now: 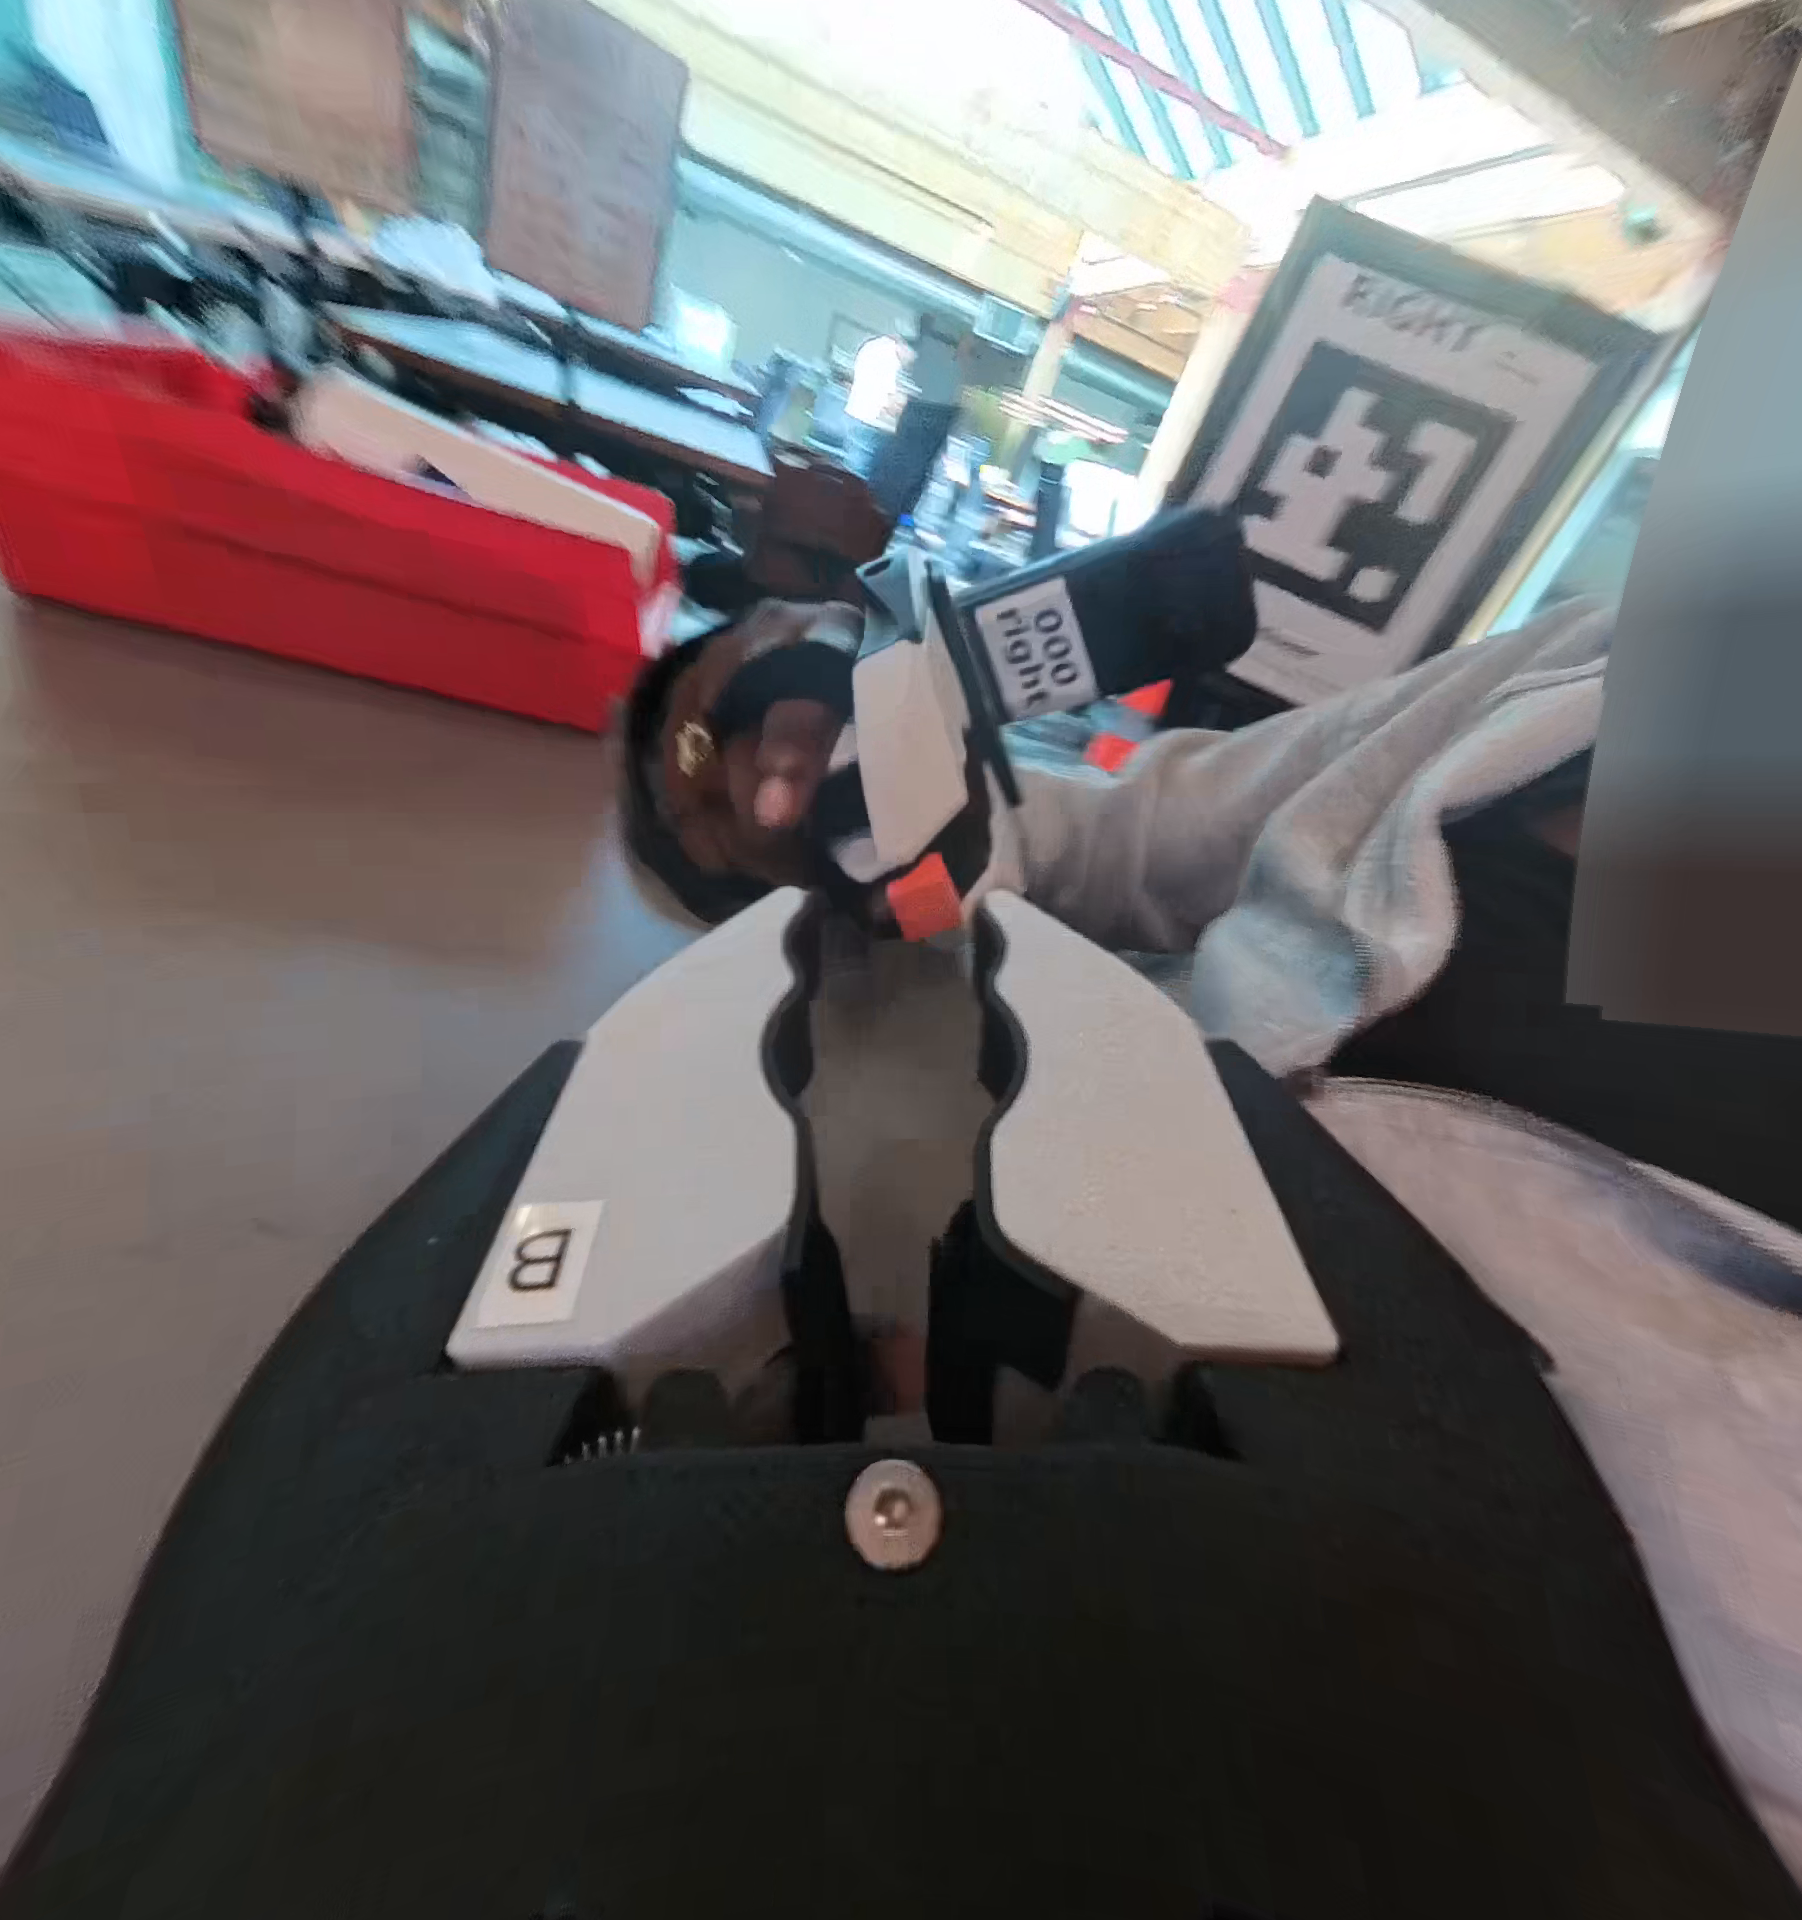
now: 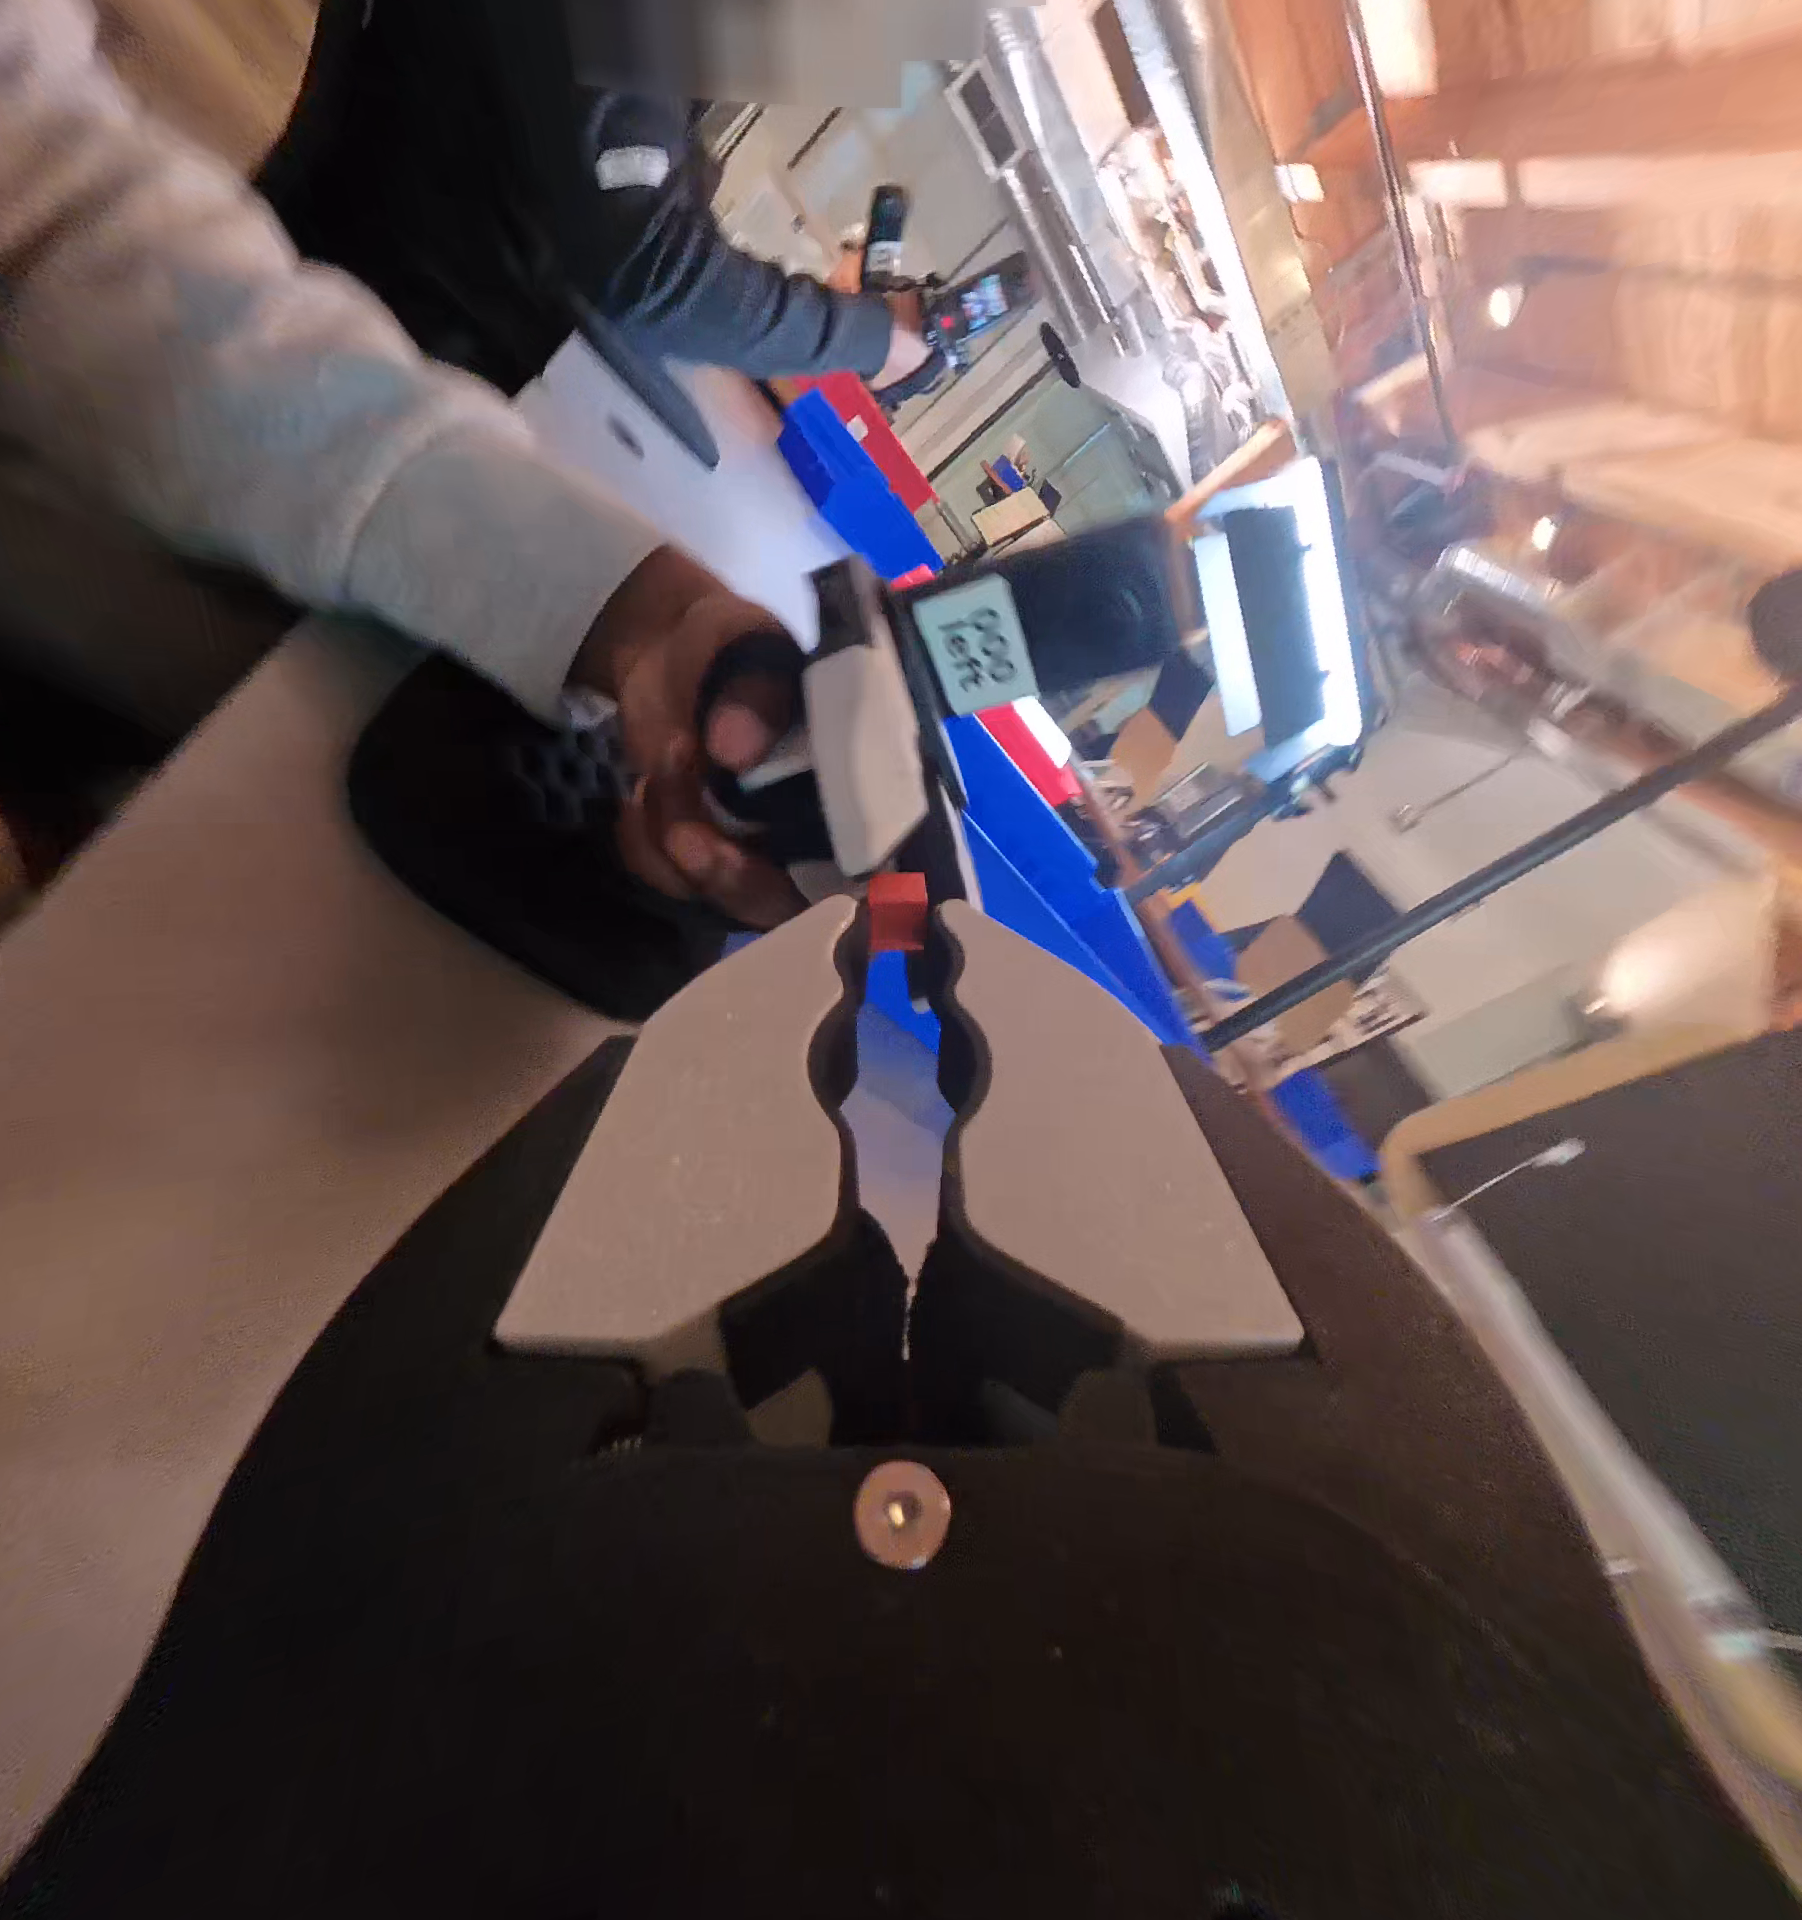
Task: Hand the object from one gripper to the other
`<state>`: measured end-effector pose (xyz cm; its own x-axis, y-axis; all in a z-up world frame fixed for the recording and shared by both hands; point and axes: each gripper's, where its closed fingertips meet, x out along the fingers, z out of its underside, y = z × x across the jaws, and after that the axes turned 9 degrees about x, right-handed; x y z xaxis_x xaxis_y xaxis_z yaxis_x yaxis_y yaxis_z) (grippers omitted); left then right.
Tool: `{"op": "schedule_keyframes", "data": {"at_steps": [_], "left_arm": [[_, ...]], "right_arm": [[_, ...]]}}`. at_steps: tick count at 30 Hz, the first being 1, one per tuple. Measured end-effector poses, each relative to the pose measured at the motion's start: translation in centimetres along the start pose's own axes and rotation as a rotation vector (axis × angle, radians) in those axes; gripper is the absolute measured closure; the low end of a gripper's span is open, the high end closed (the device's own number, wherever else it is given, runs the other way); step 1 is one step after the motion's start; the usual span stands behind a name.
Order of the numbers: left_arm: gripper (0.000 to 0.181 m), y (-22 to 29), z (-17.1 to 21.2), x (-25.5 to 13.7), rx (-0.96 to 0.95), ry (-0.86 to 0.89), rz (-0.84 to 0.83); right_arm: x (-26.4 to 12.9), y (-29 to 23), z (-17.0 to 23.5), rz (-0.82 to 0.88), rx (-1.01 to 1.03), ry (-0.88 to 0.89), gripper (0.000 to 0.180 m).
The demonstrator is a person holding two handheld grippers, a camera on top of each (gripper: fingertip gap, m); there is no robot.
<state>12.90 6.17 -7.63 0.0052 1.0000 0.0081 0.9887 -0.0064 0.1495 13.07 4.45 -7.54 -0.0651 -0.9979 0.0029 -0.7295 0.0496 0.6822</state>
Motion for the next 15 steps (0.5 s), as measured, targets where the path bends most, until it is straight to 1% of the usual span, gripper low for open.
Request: {"op": "schedule_keyframes", "data": {"at_steps": [1,3,5,6,8,9,11,15], "left_arm": [[0.147,-0.4,-0.5,-0.2,0.101,0.016,-0.061],[0.143,-1.1,-1.4,-0.6,0.41,0.024,-0.203],[0.143,-1.1,-1.8,-0.7,0.736,-0.013,-0.322],[0.144,-1.3,-1.7,-0.5,0.847,-0.049,-0.371],[0.146,-1.6,-0.9,-0.1,0.961,-0.129,-0.402],[0.149,-1.8,-0.5,0.1,0.983,-0.154,-0.405],[0.155,-1.9,-0.1,0.2,1.019,-0.186,-0.408],[0.166,-1.8,-0.1,0.2,1.053,-0.201,-0.411]], "right_arm": [[-0.1,0.7,-0.1,-0.003,0.114,0.011,0.17],[-0.2,1.9,0.1,-0.055,0.443,0.024,0.17],[-0.4,2.4,0.4,-0.182,0.863,0.045,0.17],[-0.4,2.3,0.7,-0.269,1.081,0.039,0.17],[-0.5,1.7,1.2,-0.446,1.446,0.014,0.17],[-0.6,1.6,1.4,-0.5,1.556,0.018,0.17],[-0.6,1.4,1.5,-0.534,1.619,0.021,0.17],[-0.7,1.0,1.1,-0.542,1.594,0.0,0.17]]}}
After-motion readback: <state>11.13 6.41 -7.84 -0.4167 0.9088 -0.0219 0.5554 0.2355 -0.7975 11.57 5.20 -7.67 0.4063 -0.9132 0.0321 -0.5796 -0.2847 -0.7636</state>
